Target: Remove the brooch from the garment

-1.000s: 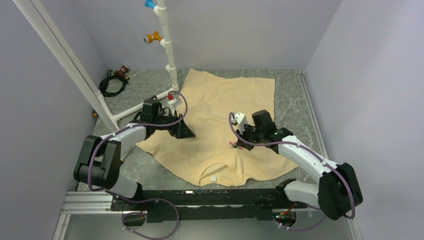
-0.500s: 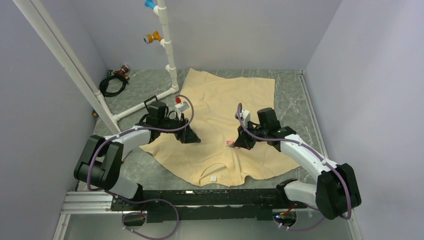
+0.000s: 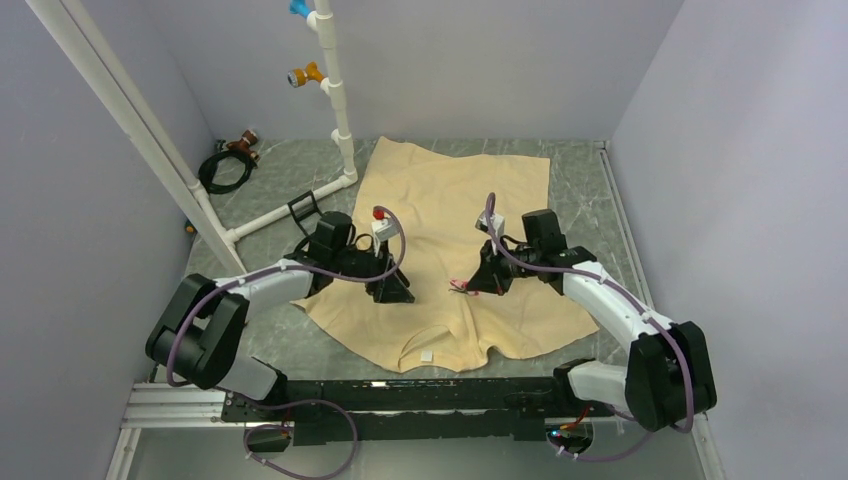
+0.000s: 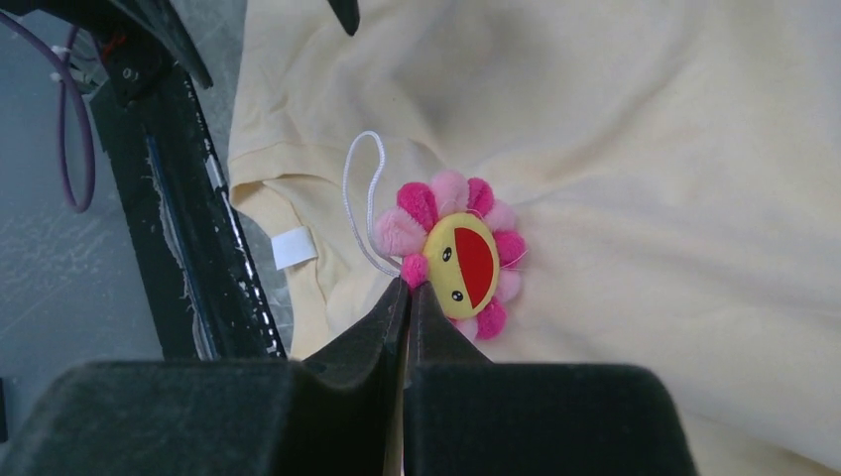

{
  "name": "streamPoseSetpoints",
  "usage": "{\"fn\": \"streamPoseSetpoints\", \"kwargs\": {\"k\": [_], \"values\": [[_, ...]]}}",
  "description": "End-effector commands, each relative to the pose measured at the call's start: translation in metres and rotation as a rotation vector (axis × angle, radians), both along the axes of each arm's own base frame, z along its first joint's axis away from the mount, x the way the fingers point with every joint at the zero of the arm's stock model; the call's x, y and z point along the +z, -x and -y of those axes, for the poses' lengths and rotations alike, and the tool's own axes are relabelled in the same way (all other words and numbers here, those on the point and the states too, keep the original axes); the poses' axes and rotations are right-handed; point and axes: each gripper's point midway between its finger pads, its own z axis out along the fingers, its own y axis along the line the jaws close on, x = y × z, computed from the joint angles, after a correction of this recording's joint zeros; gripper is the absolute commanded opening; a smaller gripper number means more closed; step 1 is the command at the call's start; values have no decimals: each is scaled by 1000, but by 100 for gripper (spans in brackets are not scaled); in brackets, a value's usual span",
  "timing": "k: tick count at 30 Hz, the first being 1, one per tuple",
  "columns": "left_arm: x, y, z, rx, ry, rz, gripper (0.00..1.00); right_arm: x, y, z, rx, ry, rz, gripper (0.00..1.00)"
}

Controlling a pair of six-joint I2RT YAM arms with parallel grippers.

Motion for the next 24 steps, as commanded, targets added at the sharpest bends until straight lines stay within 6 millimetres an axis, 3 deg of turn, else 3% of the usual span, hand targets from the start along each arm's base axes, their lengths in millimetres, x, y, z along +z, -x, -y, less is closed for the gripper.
{"fn": "streamPoseSetpoints", "kwargs": {"k": [1, 6, 14, 21, 24], "values": [[28, -1, 15, -58, 49, 198, 69, 26, 1, -7, 52, -105, 6, 0], [36, -2, 26, -74, 113, 228, 56, 33, 5, -7, 79, -162, -2, 0], [39, 2, 40, -117, 183, 210, 54, 41, 13, -11, 144, -236, -47, 0], [36, -7, 47, -82, 156, 265, 56, 46, 20, -12, 175, -266, -39, 0], [33, -2, 53, -103, 152, 269, 55, 45, 21, -12, 178, -270, -26, 0]]}}
